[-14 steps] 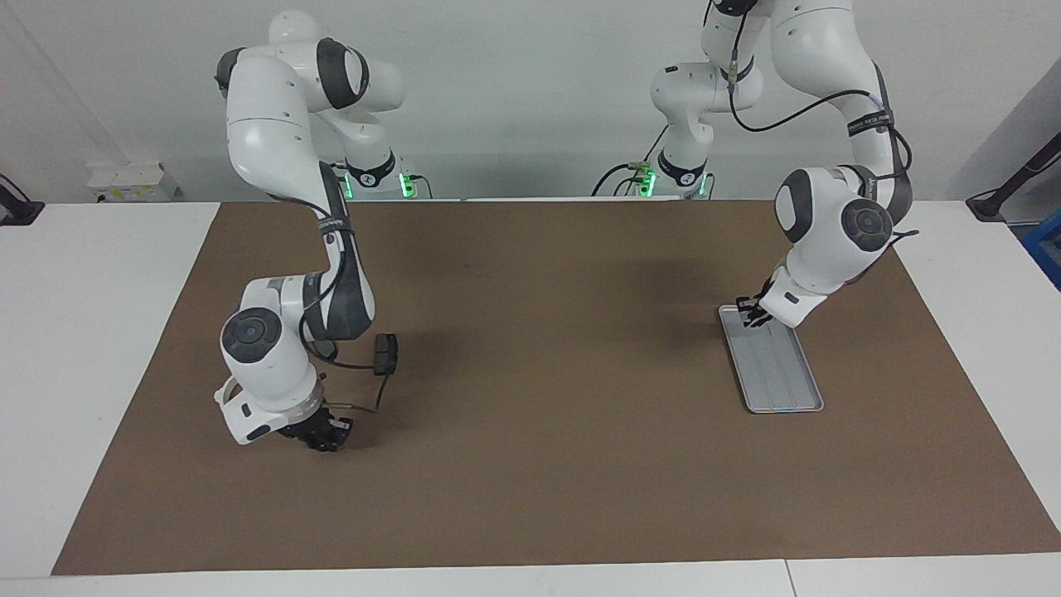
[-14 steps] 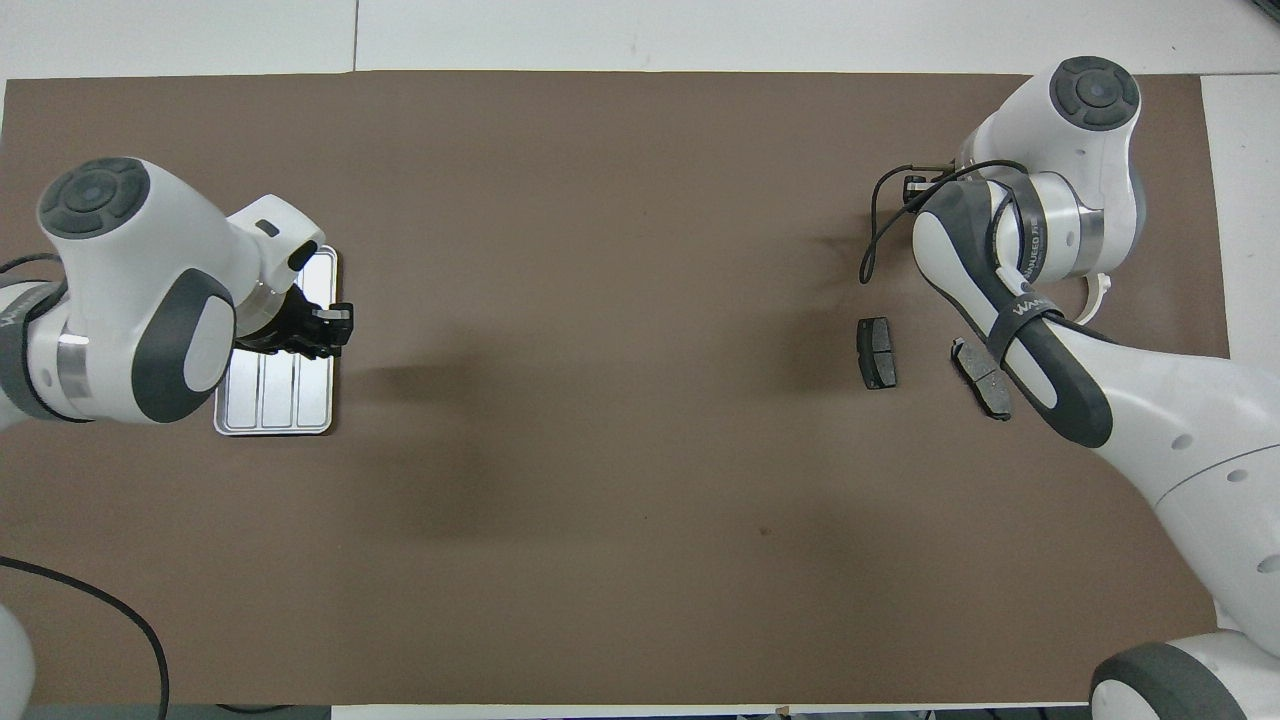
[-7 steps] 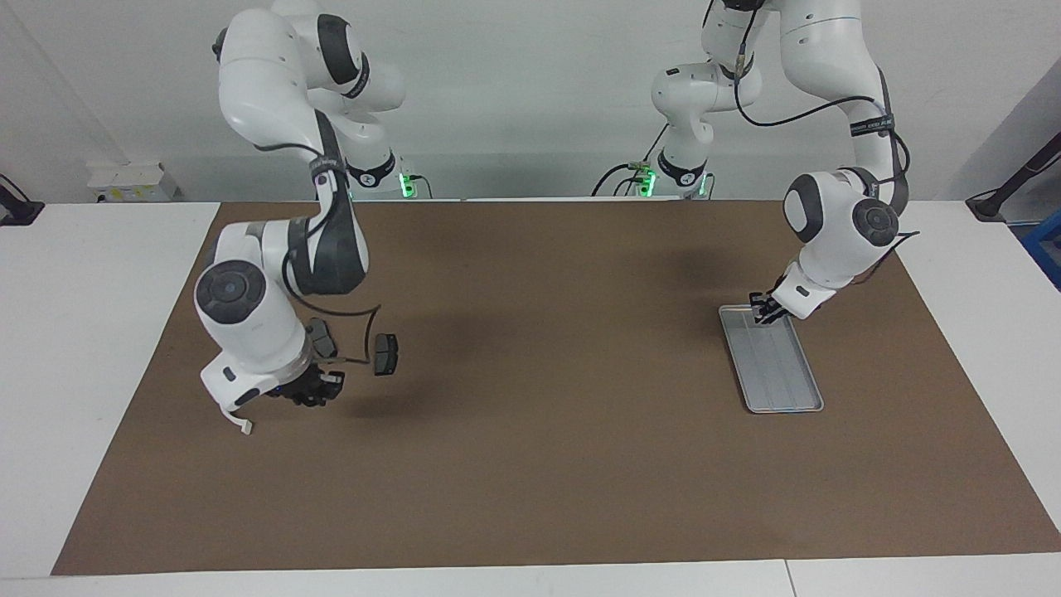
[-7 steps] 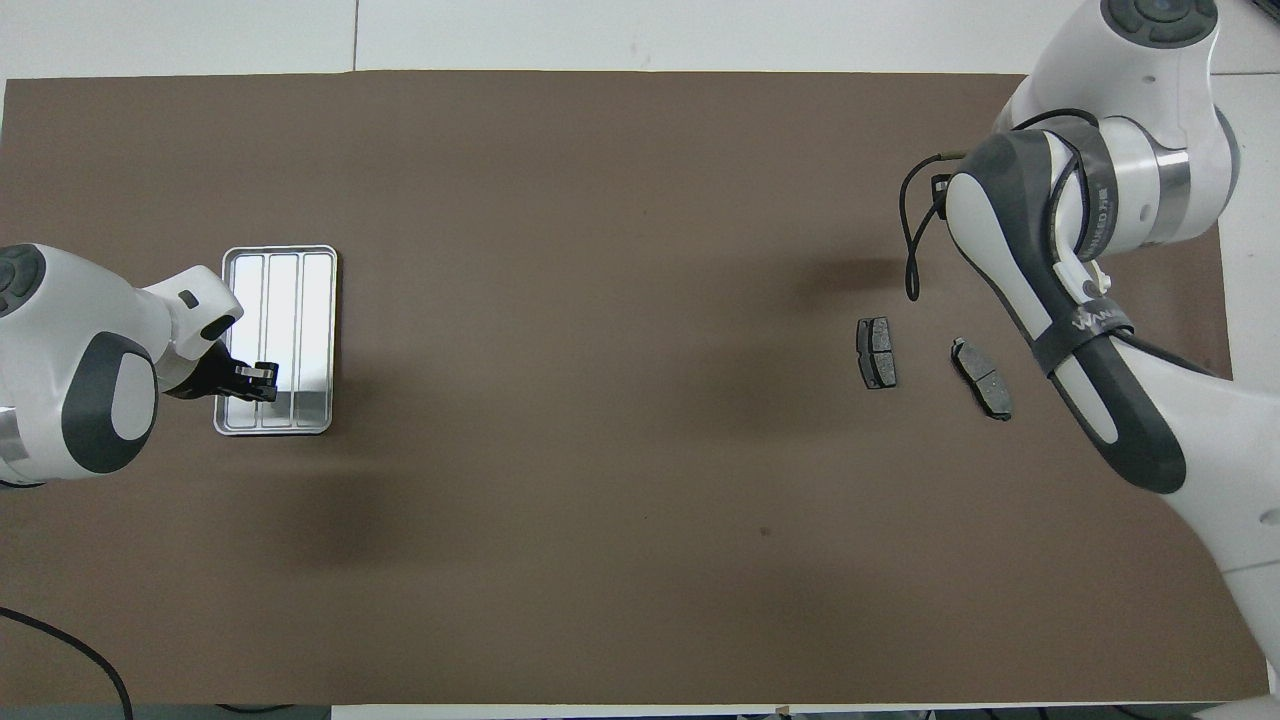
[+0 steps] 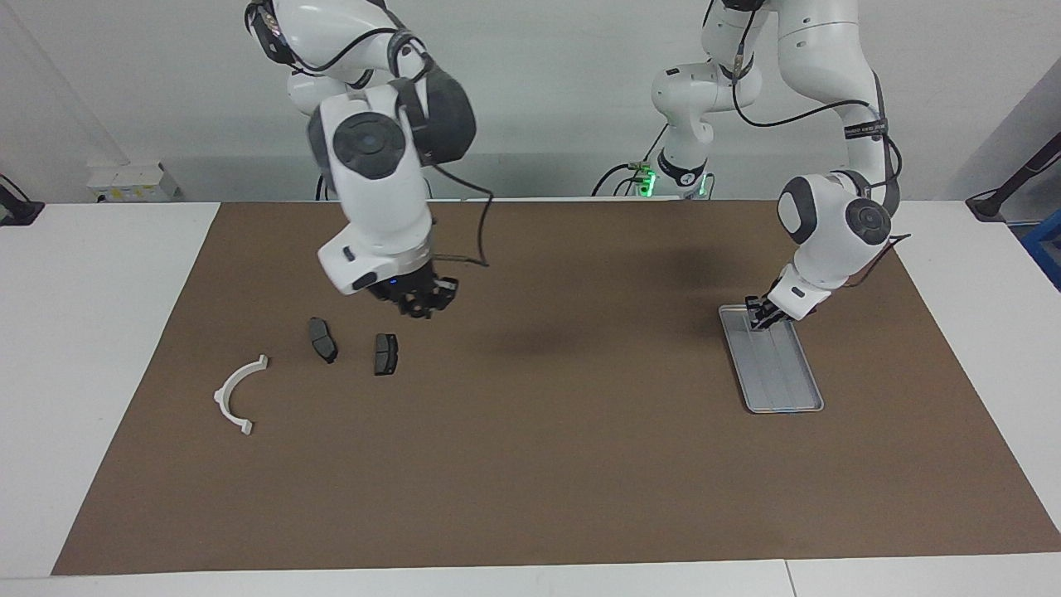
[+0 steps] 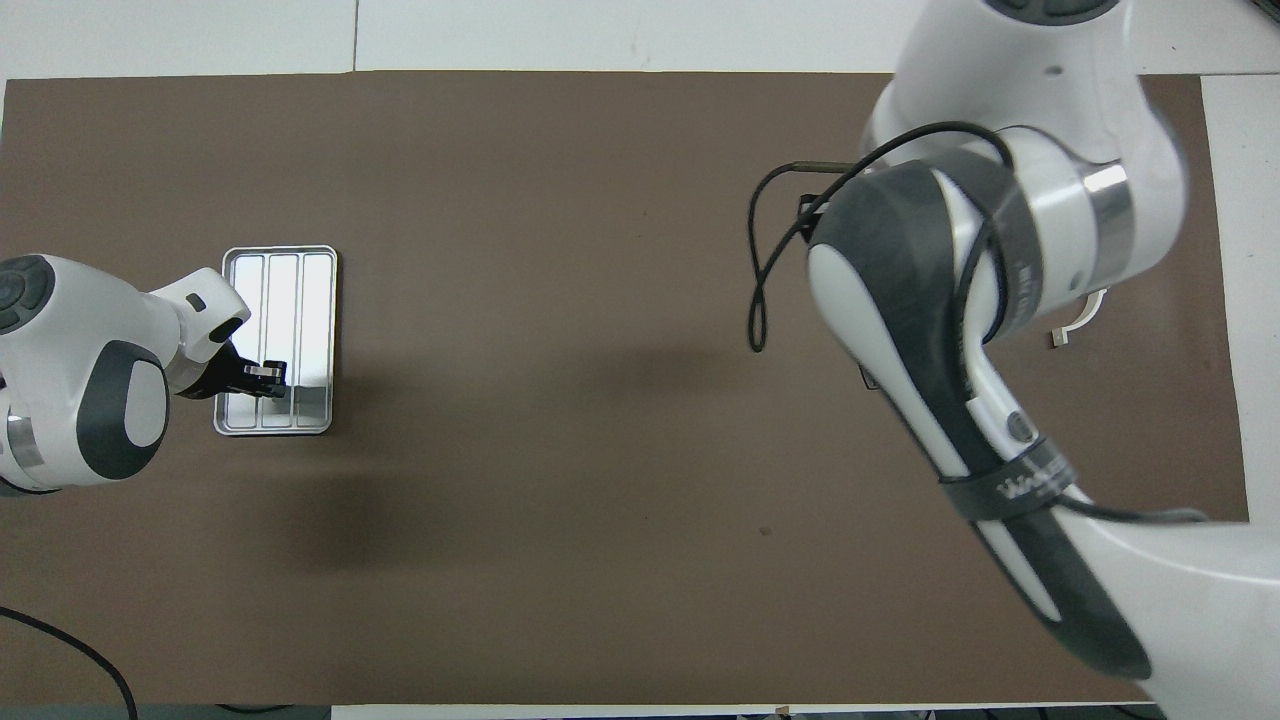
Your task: Pick bearing gear from pile to tray
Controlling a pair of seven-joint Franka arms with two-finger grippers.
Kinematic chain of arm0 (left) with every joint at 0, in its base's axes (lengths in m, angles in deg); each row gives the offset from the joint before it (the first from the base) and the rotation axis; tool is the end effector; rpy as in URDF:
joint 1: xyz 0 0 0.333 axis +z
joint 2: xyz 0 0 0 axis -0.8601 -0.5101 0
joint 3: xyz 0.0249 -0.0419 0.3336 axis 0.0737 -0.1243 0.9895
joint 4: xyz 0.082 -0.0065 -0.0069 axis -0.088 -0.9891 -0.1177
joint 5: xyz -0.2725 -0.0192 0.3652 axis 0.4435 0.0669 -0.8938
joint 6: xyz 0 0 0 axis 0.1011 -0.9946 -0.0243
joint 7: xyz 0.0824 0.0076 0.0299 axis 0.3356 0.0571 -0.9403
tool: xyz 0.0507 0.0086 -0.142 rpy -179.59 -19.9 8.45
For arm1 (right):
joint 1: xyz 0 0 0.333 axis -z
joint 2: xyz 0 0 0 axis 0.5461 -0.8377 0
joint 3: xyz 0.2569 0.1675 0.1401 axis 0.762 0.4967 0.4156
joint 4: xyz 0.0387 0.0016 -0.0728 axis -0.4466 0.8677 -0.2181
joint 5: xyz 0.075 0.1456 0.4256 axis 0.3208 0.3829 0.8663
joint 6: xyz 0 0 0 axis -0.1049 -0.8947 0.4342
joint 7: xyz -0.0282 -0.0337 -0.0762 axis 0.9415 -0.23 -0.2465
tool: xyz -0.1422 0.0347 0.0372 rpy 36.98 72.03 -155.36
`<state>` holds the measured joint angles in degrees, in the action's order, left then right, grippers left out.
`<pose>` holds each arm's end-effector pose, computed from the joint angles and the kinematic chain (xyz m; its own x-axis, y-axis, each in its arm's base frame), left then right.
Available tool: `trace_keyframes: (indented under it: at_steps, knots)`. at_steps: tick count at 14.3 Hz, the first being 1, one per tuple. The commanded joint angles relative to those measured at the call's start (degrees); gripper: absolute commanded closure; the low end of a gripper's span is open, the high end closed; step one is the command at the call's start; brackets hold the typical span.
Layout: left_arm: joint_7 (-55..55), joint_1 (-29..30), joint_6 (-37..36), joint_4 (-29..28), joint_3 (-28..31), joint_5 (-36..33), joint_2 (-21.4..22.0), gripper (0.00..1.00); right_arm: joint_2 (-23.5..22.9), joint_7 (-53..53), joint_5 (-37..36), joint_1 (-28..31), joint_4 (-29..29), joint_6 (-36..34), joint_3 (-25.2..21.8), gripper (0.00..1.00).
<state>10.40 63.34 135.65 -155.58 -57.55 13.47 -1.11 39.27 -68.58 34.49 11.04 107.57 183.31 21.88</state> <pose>0.5885 0.0083 0.2393 0.9911 -0.0976 -0.0905 -0.0945 -0.9948 0.0376 0.6648 0.3620 0.4786 0.9130 -0.4003 -0.0785 -0.4014 -0.9159 0.0021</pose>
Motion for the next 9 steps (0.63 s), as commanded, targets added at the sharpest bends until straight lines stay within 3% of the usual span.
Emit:
trace_keyframes:
  at_steps: [1, 4, 5, 6, 7, 9]
  knots:
    - [-0.7, -0.7, 2.2, -1.0, 0.3, 0.7, -0.2, 1.00, -3.3, -10.2, 1.8, -3.9, 1.0, 8.1, -0.3, 1.00]
    - [-1.5, -0.8, 3.4, -1.0, 0.3, 0.7, -1.0, 1.00, -9.6, -17.3, -2.0, -9.7, 4.0, 17.6, -0.7, 1.00]
    - [-1.4, -1.0, 3.4, -1.0, 0.3, 0.7, -1.0, 0.83, -11.9, -19.9, -5.4, -10.2, 4.3, 21.3, -0.5, 1.00]
    - [-1.4, -1.2, 3.2, -0.9, 0.3, 0.7, -1.0, 0.36, -13.4, -21.3, -6.3, -10.3, 5.0, 24.3, -0.5, 1.00]
    - [-1.4, -1.1, 2.6, -0.7, 0.3, 0.7, -1.0, 0.00, -14.1, -21.2, -6.4, -10.3, 5.4, 26.2, -0.4, 1.00]
    - [-1.6, -1.2, 0.8, 0.2, 0.2, 0.8, -0.4, 0.00, -15.8, -21.3, -6.9, -10.3, 5.5, 28.5, -0.5, 1.00]
